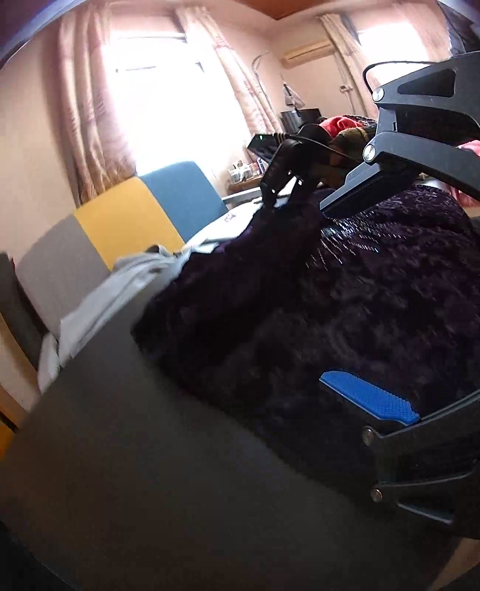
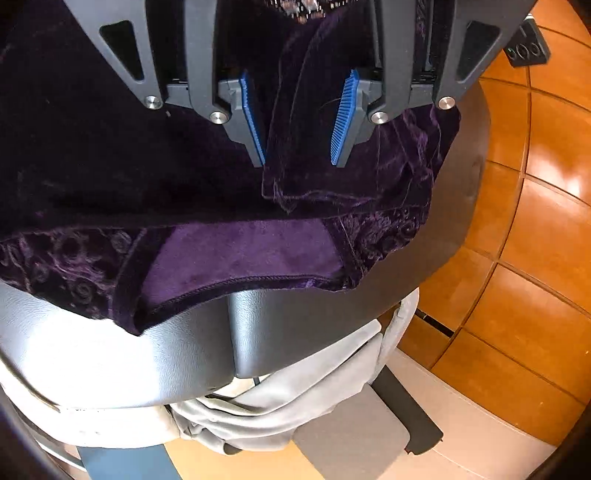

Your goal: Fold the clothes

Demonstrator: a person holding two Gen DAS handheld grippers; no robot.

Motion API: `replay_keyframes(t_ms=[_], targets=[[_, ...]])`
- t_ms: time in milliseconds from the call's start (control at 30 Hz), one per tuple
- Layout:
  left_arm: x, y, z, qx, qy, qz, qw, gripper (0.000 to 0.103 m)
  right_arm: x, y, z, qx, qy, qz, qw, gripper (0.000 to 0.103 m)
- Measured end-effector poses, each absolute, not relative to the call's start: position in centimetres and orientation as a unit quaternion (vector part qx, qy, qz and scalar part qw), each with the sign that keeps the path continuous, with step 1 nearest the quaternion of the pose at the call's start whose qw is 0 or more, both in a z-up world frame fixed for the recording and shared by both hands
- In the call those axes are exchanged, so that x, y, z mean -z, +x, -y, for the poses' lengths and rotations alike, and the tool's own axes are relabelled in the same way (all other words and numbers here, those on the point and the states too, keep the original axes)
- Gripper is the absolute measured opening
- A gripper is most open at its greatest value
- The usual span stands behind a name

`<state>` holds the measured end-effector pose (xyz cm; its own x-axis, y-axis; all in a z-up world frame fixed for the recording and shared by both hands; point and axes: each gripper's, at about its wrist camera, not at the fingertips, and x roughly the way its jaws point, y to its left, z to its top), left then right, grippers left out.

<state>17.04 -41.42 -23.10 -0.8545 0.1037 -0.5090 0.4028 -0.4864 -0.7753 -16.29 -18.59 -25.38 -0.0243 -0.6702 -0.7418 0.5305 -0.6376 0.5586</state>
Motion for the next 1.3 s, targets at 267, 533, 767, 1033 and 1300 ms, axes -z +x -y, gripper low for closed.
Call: replay_keyframes(t_ms=[267, 533, 767, 1033, 1300], targets=[[24.5, 19.1, 40.9, 0.814, 0.260, -0.511, 0.095, 0.087, 18.9, -14.2, 20.2, 0.746, 0.484, -0.001, 0.458, 0.006], [24.2, 19.9, 39.7, 0.817, 0.269, -0.501, 0.092, 0.087, 10.9, -12.0, 11.5, 0.784, 0.377, 0.091, 0.485, 0.006], [20.2, 17.8, 40.9, 0.854, 0.292, -0.421, 0.090, 0.088, 20.0, -8.3, 1.8, 0.755, 0.458, 0.125, 0.452, 0.006], [16.2, 9.5, 42.5, 0.884, 0.362, -0.284, 0.084, 0.088, 25.3, -3.8, 1.0, 0.694, 0.511, 0.043, 0.506, 0.013], [17.1, -1.9, 39.7, 0.885, 0.463, -0.046, 0.037, 0.084, 24.7, -4.6, -1.4, 0.702, 0.518, 0.015, 0.489, 0.024]])
